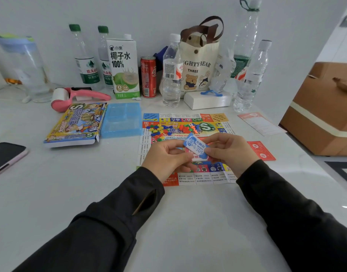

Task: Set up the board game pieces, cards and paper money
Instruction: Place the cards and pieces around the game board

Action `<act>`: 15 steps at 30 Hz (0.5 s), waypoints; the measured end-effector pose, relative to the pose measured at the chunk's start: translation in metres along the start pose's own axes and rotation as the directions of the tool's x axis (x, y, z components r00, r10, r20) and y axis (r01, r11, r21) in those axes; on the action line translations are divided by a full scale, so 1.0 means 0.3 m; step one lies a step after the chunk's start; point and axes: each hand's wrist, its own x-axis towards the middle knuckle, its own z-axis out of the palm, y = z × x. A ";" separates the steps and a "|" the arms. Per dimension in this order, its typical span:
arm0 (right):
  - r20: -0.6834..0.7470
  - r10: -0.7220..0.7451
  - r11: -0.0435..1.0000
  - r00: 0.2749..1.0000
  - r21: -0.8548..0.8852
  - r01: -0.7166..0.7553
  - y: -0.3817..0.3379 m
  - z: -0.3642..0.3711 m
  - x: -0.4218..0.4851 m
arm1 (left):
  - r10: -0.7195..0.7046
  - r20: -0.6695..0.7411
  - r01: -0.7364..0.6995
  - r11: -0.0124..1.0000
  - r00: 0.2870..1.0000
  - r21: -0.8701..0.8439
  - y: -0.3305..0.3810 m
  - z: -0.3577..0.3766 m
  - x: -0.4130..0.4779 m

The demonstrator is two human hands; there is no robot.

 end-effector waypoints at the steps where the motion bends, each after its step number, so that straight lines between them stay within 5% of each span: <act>1: -0.002 0.000 1.000 1.000 -0.016 -0.001 -0.004 0.000 -0.002 | -0.002 -0.002 0.002 1.000 1.000 -0.017 -0.001 -0.002 0.001; 10: -0.098 -0.176 0.949 0.979 -0.281 0.142 -0.007 -0.002 -0.015 | -0.045 -0.006 0.045 0.997 0.999 -0.058 -0.003 -0.004 0.010; 15: -0.086 -0.303 0.863 0.949 -0.446 0.235 0.003 0.018 -0.014 | 0.123 -0.126 -0.057 0.899 0.984 0.434 -0.029 -0.002 0.011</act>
